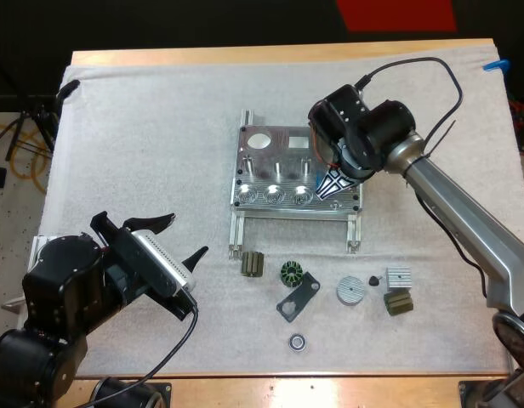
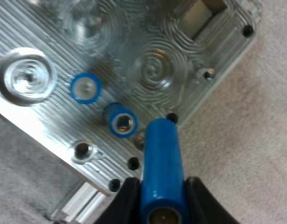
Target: Load cells from left to right
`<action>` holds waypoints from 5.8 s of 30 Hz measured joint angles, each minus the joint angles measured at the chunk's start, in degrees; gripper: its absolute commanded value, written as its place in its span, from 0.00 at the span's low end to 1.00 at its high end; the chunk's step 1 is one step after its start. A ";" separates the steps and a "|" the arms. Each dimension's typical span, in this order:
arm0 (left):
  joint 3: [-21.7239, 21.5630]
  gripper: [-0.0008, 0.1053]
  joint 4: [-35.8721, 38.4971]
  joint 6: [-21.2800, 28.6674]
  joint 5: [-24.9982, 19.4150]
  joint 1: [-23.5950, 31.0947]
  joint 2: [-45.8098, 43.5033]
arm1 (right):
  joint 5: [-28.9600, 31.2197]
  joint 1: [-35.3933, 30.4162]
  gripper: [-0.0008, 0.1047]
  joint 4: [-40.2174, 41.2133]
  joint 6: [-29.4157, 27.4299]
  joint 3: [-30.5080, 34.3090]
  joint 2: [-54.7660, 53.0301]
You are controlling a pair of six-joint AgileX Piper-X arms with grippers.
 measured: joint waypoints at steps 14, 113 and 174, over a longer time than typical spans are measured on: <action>0.00 0.56 0.00 0.00 0.00 0.00 0.00 | 0.40 0.00 0.01 2.80 0.00 -0.22 4.38; 0.00 0.56 0.00 0.00 0.00 0.00 0.00 | -6.49 -6.33 0.01 -0.19 5.57 0.45 5.53; 0.00 0.56 0.00 0.00 0.00 0.00 0.00 | -12.29 -6.38 0.01 -0.14 6.01 0.45 6.95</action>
